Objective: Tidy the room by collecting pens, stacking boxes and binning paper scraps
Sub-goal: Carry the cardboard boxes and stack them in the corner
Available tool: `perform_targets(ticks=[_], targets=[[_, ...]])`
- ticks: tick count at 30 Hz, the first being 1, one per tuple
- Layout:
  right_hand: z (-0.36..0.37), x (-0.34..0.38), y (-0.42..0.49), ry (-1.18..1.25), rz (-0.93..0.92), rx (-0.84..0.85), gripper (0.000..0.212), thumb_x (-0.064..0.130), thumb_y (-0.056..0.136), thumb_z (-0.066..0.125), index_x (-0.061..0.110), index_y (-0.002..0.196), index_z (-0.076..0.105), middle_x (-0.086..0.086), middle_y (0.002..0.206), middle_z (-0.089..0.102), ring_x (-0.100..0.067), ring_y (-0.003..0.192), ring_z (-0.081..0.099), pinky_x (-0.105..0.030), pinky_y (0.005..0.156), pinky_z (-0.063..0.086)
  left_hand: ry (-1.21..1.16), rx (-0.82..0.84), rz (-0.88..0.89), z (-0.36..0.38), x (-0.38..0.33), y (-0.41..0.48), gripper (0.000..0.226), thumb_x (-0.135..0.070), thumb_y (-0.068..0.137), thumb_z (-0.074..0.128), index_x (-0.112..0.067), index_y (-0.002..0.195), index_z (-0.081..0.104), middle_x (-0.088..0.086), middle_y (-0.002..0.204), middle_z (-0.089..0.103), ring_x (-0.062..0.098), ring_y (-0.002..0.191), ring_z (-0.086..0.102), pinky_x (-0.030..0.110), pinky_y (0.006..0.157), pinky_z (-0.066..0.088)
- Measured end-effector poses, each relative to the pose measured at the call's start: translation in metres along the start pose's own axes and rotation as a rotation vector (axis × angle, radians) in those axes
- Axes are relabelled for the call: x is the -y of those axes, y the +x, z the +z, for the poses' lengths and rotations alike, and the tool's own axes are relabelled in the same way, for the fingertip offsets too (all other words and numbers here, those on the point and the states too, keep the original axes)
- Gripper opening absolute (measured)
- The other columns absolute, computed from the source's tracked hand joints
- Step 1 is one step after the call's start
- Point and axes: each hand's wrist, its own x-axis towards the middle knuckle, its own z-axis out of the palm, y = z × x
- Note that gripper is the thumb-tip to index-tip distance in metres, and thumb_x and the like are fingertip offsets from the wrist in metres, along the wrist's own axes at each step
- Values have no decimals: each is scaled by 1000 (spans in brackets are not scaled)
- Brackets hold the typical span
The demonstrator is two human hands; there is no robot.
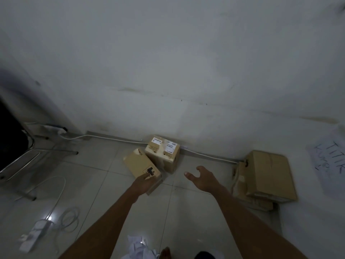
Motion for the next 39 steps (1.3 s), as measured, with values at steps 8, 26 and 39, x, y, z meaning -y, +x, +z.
perform_targets(ticks=[8,26,39], targets=[[31,37,41,-35,3,95,92,68,82,54,9,147,29,-10,154,32,-26,139,35,-35,109,31,-49,-40,-45,-47,-3,39,54,-36,95,54,-15,144,42,9,149,42,27,134,42,33,101,36],[72,79,182,34,54,183,85,64,84,54,13,147,29,-9,151,37,-26,136,39,-30,99,35,-66,-37,-202,-100,0,157,55,-37,96,52,-18,145,39,9,150,40,27,136,40,41,114,32],[181,40,292,10,223,190,85,65,84,53,11,146,31,-10,152,34,-26,136,38,-34,105,35,72,67,-200,-115,65,315,59,-38,94,54,-17,146,36,10,149,40,27,134,41,33,103,34]])
